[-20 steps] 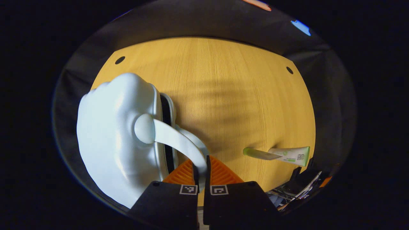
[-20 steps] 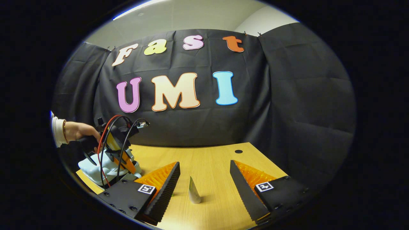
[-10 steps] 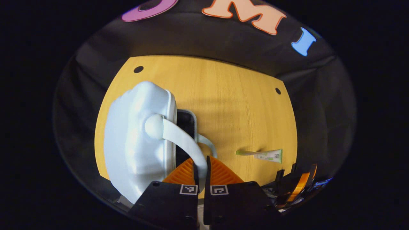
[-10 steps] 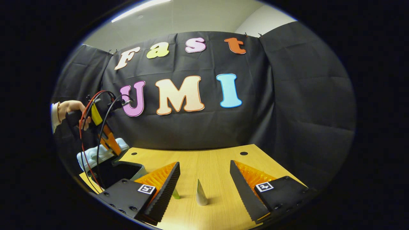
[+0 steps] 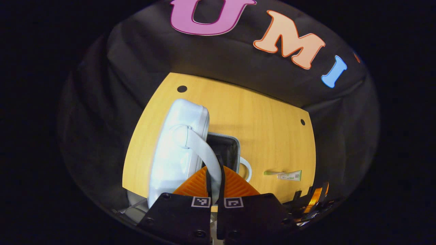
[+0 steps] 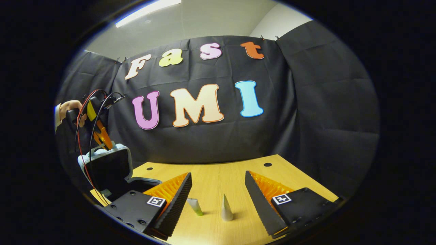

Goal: First open the suitcase, pack the skin care products into it, and then close the suitcase.

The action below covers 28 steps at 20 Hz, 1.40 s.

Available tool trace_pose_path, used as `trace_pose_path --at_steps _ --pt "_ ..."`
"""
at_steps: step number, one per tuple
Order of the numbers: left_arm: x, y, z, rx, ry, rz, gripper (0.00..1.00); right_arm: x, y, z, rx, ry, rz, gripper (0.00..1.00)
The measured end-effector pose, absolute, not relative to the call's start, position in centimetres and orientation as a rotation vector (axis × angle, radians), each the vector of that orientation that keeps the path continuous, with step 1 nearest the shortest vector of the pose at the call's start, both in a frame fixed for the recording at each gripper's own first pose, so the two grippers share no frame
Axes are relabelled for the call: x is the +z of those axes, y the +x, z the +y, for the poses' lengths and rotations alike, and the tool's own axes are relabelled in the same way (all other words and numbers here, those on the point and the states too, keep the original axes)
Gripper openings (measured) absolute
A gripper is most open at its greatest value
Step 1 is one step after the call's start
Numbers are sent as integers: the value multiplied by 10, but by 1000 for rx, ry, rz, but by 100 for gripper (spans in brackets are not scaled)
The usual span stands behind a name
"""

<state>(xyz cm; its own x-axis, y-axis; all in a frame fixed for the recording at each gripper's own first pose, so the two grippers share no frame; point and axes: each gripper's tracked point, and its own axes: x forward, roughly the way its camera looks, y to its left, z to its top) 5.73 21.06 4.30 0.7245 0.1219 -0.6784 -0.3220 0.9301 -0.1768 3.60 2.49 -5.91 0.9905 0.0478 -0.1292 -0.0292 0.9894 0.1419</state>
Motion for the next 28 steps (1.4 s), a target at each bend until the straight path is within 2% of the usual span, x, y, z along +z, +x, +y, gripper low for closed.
trace_pose_path --at_steps 7,13,17,22,28 --pt "58 23 288 362 -276 671 0 -63 42 46 37 163 140 98" --pt "51 -3 335 413 -250 666 0 -70 42 61 28 171 157 98" --pt "42 -18 376 496 -205 668 0 -71 42 68 20 166 165 97" --pt "7 -43 421 586 -208 721 0 -80 41 77 14 157 188 98" --pt "-78 -82 471 714 -288 823 0 -88 43 91 33 138 213 96"
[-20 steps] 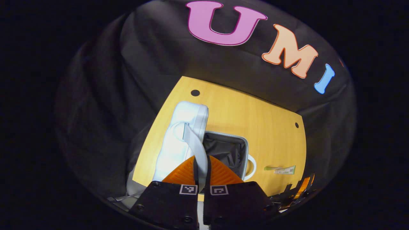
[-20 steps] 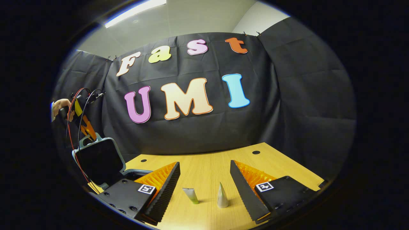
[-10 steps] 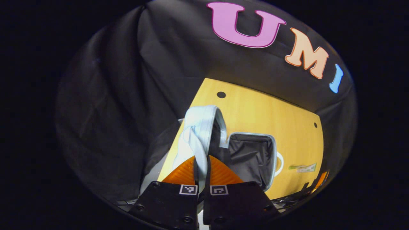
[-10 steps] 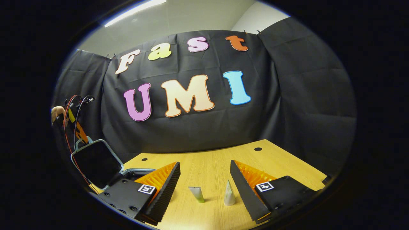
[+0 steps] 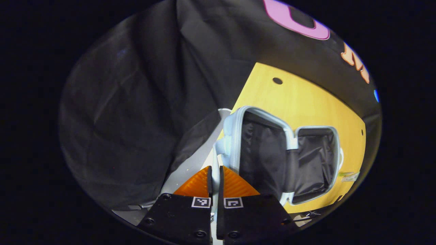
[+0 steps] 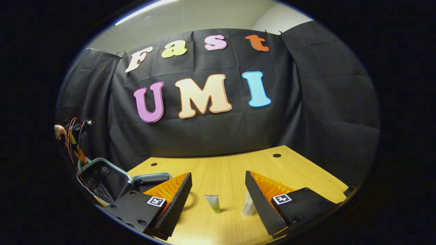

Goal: First open the suitcase, pack the skin care products into it, and then close the suitcase.

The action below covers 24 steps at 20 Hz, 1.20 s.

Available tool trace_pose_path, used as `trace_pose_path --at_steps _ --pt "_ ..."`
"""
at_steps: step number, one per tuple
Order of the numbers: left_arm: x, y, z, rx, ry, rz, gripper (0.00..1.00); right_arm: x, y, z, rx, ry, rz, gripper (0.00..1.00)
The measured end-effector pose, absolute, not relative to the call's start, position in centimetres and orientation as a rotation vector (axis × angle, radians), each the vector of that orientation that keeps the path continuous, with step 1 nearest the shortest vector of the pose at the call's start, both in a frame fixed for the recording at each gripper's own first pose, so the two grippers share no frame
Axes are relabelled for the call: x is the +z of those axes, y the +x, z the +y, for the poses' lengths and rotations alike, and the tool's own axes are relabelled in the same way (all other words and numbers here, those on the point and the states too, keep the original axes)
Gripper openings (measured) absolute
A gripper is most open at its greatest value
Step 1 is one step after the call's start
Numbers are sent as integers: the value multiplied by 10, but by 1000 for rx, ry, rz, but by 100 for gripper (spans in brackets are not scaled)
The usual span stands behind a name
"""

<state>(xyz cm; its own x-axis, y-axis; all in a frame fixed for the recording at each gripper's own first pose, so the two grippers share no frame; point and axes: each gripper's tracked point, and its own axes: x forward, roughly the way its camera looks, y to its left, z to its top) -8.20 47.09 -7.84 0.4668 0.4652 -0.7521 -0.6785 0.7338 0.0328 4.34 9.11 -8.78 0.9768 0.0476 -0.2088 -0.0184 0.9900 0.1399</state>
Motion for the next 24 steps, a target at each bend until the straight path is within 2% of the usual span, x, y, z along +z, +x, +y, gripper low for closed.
trace_pose_path --at_steps 7,11,13,14,19,21,24 --pt "-158 -95 491 747 -380 909 1 -99 39 74 9 128 251 98" --pt "-179 -97 486 756 -369 943 6 -103 32 51 -40 119 267 98" --pt "-183 -95 484 734 -369 941 12 -105 27 43 -58 108 273 98" --pt "-183 -92 481 720 -375 935 22 -107 25 40 -64 106 276 98" --pt "-149 -77 433 632 -298 872 100 -118 11 29 -107 118 286 98" --pt "-131 -66 394 543 -229 838 95 -124 6 24 -117 124 296 98" --pt "-90 -50 324 382 -124 739 96 -136 -1 18 -122 118 325 98"
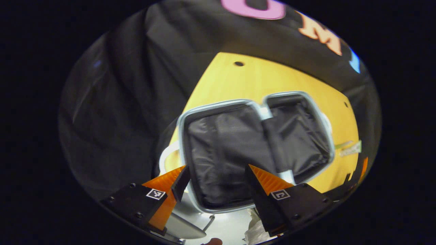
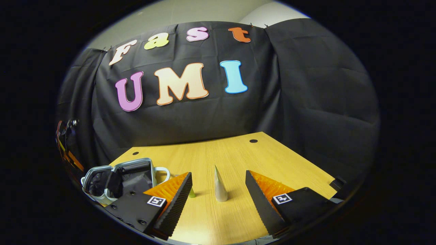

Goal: First open the suitcase, pack the skin care products into it, and then close the suitcase.

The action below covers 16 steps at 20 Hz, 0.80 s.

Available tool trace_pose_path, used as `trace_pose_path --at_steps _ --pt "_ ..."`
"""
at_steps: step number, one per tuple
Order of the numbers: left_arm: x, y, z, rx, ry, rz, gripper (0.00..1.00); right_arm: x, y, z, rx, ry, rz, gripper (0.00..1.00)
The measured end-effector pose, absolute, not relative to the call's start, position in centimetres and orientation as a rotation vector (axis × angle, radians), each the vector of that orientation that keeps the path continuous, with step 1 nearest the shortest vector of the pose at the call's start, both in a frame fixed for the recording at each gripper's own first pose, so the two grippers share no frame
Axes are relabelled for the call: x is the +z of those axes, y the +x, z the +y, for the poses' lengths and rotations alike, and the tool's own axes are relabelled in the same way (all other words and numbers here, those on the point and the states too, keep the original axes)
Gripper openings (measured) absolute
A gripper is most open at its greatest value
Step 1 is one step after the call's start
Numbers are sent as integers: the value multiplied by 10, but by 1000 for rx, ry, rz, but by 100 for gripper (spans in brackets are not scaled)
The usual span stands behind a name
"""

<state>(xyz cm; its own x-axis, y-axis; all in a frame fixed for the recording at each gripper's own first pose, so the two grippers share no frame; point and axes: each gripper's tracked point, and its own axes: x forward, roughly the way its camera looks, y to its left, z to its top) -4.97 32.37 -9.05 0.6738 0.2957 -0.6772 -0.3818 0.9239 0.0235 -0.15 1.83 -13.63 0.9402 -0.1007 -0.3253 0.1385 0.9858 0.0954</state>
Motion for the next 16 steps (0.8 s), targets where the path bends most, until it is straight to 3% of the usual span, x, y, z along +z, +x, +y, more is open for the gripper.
trace_pose_path --at_steps 5,9,12,16 --pt "-76 -12 169 61 1 620 96 -149 2 18 -77 95 379 98" --pt "-76 19 60 -113 43 533 96 -156 17 21 17 76 415 98" --pt "-85 46 -8 -178 24 519 96 -175 32 18 107 69 478 98" --pt "-118 93 -54 -126 17 479 96 -208 47 17 257 58 563 98"
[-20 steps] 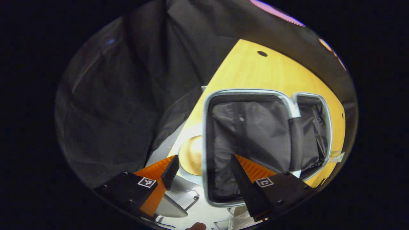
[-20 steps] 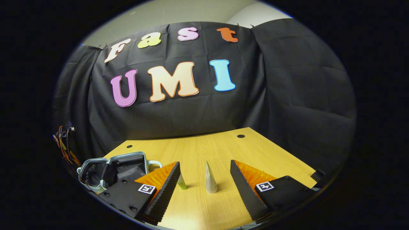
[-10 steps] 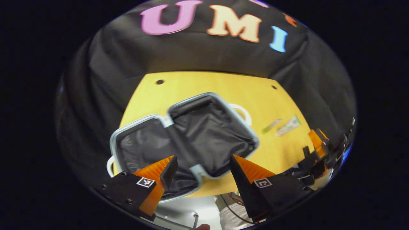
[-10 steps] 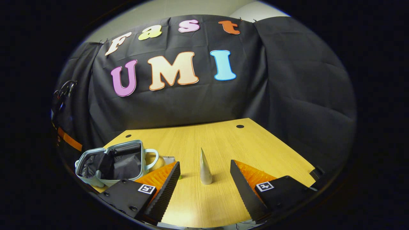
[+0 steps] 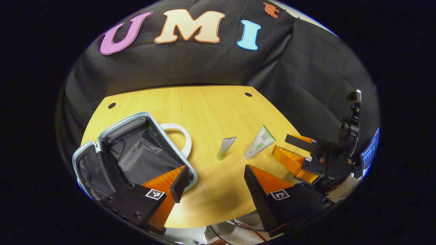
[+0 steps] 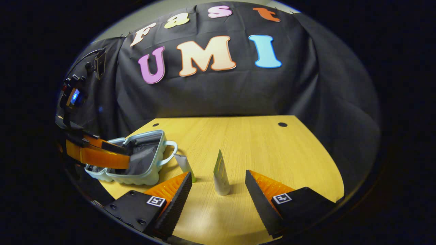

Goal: First open the suitcase, pack the skin care products into it, and then close the suitcase.

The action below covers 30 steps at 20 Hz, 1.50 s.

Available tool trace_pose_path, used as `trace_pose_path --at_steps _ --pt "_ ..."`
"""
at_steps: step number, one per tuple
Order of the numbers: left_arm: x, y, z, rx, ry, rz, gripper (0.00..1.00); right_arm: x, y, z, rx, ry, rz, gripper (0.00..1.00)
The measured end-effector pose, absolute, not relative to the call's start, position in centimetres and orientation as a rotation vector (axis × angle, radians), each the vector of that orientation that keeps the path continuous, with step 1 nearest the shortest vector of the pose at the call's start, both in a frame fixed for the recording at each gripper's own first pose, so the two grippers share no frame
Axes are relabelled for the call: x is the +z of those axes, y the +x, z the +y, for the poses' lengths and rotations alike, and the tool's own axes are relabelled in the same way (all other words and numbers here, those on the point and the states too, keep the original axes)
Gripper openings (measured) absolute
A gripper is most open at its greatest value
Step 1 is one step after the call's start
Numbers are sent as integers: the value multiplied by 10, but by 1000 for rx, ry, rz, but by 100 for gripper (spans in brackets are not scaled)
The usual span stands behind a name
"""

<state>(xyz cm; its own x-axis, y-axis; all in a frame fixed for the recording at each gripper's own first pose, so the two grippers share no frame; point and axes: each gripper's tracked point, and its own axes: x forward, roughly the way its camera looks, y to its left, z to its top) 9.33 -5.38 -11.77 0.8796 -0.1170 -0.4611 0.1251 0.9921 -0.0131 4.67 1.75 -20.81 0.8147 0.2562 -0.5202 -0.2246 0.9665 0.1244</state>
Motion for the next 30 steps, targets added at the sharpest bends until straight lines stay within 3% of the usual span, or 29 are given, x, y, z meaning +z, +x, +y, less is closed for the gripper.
trace_pose_path --at_steps 6,7,8,15,17,18,20,21,22,23,24,26,28,30 --pt "-162 151 -69 66 -68 371 96 -264 60 18 428 41 692 98" --pt "-168 160 -69 85 -73 361 96 -270 65 20 448 33 695 94" --pt "-171 168 -68 103 -91 337 96 -273 67 22 467 25 695 98" --pt "-189 205 -52 172 -192 259 96 -298 85 45 567 45 705 98" --pt "-190 214 -58 146 -198 248 88 -306 88 47 577 41 717 98" --pt "-192 215 -59 142 -194 259 70 -309 89 47 577 38 718 98" --pt "-194 221 -63 132 -172 272 55 -309 93 46 571 40 711 95" --pt "-194 222 -63 132 -156 271 42 -307 94 45 569 46 711 88" --pt "-193 224 -66 121 -151 273 30 -308 93 45 567 52 712 93" --pt "-194 225 -70 103 -155 279 22 -308 94 43 560 49 709 84" --pt "-194 224 -74 89 -156 285 21 -308 96 41 555 42 702 82" --pt "-195 225 -79 75 -143 294 19 -305 99 41 548 34 689 60" --pt "-191 224 -87 58 -144 300 18 -307 101 39 543 20 694 45" --pt "-184 218 -91 44 -146 308 18 -307 100 36 535 14 706 42"
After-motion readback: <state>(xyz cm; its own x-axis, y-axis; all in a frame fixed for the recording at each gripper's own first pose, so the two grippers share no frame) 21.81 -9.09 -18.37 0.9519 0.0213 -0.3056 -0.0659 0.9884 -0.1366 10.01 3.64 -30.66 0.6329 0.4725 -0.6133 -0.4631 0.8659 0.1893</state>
